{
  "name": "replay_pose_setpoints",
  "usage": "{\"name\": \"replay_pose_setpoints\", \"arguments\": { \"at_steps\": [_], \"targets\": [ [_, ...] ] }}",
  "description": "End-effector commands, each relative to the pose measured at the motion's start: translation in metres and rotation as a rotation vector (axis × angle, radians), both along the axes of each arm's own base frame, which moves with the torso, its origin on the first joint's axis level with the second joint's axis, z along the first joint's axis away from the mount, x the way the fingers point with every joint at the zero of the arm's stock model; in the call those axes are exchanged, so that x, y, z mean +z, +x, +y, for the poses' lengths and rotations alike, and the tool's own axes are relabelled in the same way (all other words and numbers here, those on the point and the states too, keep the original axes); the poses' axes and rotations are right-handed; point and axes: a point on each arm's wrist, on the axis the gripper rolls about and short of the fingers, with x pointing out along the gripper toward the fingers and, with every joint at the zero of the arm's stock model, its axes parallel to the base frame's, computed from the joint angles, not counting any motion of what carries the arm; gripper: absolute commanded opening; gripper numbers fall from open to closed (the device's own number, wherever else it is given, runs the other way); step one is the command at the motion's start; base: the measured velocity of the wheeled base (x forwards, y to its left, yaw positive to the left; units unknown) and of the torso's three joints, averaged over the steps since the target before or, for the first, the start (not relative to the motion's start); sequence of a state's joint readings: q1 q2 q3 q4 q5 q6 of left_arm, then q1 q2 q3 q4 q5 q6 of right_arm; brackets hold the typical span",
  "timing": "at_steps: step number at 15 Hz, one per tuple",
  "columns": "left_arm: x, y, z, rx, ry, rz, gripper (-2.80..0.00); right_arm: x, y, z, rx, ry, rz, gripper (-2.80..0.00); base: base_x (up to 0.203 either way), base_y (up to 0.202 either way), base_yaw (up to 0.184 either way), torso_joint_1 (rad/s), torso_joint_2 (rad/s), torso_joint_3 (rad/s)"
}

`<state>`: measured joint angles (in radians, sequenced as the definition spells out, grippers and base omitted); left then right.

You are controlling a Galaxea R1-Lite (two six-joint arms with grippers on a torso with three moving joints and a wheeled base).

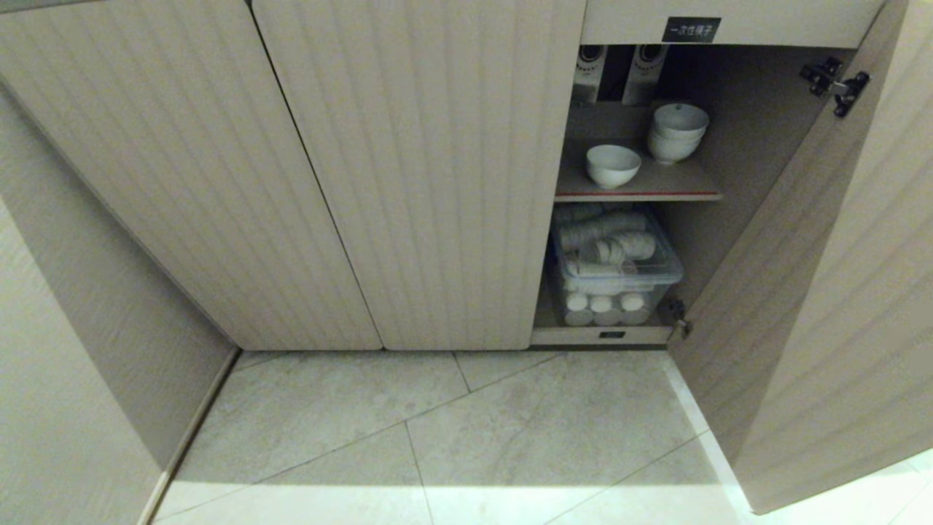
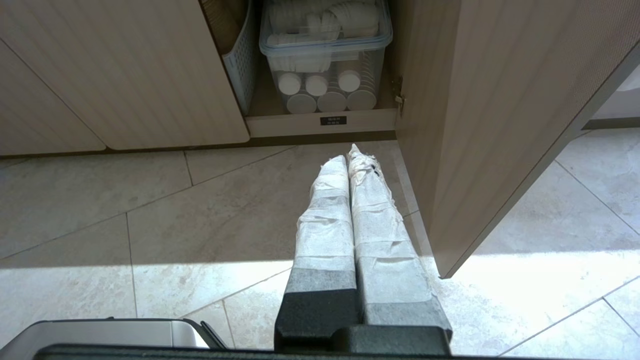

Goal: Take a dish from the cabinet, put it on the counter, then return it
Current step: Close the cabinet door

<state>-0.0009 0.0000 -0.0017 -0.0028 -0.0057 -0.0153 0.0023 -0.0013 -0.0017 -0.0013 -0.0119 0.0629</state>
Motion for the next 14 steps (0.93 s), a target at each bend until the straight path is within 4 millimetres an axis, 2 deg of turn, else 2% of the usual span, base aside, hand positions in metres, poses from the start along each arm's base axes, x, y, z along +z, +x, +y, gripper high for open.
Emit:
{"name": "replay_pose_setpoints", "arguments": {
  "at_steps": [1, 14],
  "targets": [
    [0.0, 0.0, 0.0, -0.001, 0.0, 0.0, -2.8, 0.0, 0.0001, 0.0, -0.001, 0.0, 0.001, -2.8, 0.0, 0.0, 0.0, 0.0, 0.0, 0.0],
    [0.0, 0.0, 0.0, 0.0, 0.0, 0.0, -2.8, 0.0, 0.0001, 0.0, 0.0, 0.0, 0.001, -2.8, 0.0, 0.0, 0.0, 0.0, 0.0, 0.0]
  ]
}}
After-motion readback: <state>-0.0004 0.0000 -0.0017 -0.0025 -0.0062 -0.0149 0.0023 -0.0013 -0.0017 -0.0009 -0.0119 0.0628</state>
